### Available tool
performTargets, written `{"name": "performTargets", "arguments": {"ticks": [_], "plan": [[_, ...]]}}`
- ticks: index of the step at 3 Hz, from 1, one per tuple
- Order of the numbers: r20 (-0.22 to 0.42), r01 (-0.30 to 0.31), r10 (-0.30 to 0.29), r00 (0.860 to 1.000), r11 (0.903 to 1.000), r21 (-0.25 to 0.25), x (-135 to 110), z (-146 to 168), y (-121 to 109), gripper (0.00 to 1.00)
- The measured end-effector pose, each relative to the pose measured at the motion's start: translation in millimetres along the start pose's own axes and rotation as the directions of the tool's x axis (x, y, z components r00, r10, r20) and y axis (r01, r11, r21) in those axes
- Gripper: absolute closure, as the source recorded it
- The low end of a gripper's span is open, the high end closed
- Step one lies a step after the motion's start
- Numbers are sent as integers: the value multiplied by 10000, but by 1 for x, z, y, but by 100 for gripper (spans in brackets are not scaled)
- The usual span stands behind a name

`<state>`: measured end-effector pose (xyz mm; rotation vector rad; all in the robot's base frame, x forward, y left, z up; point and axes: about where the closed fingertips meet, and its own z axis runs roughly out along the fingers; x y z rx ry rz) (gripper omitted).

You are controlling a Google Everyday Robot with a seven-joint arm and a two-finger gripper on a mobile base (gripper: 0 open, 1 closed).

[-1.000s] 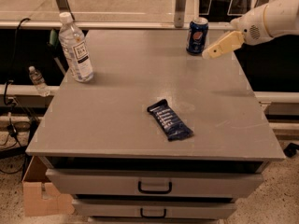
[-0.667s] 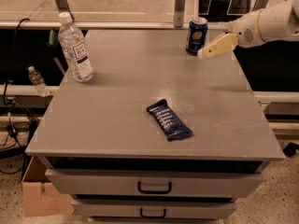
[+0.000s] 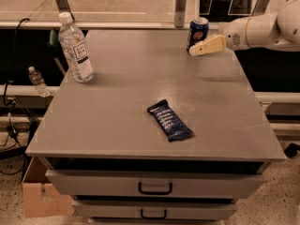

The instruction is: Pick pepsi can

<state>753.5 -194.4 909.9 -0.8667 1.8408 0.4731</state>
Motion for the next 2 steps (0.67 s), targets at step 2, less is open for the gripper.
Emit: {"name": "performTargets", "arguments": {"ticks": [2], "plan": [[908,-243,211,9956,9991,343,1,53,-39,1]]}}
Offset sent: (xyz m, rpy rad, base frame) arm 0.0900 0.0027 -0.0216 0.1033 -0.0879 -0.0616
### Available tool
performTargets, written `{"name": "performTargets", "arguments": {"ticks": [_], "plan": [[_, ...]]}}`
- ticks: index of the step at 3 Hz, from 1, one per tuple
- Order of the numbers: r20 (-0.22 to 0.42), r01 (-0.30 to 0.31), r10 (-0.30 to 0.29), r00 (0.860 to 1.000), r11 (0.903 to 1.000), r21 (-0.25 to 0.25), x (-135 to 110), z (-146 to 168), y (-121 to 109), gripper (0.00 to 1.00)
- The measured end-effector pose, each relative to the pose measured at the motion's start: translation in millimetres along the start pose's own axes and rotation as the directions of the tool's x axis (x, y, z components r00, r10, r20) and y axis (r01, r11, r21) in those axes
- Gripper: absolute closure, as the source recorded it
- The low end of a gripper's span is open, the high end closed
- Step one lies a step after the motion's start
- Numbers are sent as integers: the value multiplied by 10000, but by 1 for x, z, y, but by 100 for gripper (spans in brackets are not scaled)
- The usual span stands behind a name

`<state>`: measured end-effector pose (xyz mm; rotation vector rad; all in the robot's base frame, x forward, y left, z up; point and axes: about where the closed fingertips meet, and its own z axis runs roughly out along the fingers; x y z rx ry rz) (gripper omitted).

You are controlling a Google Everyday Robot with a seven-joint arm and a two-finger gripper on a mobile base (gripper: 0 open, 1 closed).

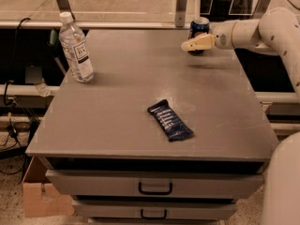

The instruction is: Pick pepsi can

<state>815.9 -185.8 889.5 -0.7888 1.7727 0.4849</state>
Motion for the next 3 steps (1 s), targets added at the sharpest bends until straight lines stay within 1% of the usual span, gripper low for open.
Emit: {"name": "performTargets", "arguments": {"ticks": [1,2,3], "plan": [[204,-87,85,9998,9999,71,-1,14,-6,23],[310,-209,206,9993,9997,124,0,17,-10,47],[396,-242,244,9989,9997,-51,-3,8,-6,69]]}}
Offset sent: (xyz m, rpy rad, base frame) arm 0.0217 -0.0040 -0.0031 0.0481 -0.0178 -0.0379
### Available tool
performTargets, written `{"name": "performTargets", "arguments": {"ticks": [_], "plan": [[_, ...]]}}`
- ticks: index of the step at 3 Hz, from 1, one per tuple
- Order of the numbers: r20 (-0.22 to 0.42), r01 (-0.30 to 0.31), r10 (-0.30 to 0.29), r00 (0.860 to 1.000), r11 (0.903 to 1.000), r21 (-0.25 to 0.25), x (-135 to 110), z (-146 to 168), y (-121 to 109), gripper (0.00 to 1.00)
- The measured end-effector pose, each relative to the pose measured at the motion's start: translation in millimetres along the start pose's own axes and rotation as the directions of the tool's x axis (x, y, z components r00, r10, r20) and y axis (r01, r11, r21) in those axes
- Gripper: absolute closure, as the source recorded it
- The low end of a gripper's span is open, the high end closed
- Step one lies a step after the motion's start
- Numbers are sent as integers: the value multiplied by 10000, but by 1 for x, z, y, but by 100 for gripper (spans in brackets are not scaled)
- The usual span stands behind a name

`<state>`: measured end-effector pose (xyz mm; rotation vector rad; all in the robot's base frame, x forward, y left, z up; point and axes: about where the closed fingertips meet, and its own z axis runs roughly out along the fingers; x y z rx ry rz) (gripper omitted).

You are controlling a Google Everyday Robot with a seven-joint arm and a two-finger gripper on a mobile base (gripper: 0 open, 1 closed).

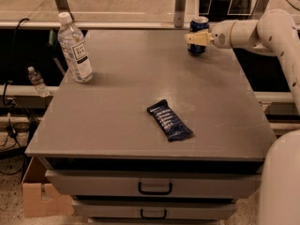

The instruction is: Pick pepsi can

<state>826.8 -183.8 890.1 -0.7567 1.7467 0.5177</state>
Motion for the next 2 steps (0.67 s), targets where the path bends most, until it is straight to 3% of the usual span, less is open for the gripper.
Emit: {"name": "performTargets", "arguments": {"ticks": [1,2], "plan": [[101,226,-219,9997,9968,-769,-12,-17,22,93],[355,456,-384,9986,9713,-2333,-30,-41,76,100]]}}
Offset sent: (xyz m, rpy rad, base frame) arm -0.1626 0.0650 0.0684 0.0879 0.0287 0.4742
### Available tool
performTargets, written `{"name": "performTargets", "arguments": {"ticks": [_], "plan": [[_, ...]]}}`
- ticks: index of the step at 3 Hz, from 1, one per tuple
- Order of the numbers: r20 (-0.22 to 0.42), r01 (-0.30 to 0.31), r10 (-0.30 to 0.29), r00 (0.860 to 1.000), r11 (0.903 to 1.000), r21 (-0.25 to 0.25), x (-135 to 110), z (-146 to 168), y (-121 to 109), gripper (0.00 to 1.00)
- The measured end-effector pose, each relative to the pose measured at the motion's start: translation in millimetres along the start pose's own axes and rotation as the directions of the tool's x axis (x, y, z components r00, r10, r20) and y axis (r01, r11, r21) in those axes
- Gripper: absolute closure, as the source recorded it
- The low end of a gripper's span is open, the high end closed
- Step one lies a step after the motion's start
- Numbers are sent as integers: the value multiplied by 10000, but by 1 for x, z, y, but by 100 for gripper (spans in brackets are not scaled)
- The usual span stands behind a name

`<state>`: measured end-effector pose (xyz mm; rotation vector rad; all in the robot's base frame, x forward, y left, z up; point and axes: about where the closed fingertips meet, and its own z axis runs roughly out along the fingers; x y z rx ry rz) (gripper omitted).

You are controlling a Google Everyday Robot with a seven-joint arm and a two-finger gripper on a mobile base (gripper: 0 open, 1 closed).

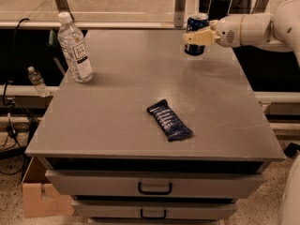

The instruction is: Pick pepsi can

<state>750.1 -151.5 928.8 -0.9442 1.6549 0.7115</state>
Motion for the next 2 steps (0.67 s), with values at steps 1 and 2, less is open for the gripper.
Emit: {"name": "performTargets", "arguments": {"ticks": [1,2], "plan": [[121,121,-102,9999,9859,-1671,-16,-6,60,100],[61,130,-120,9999,9766,-2146,-16,-6,75,100]]}}
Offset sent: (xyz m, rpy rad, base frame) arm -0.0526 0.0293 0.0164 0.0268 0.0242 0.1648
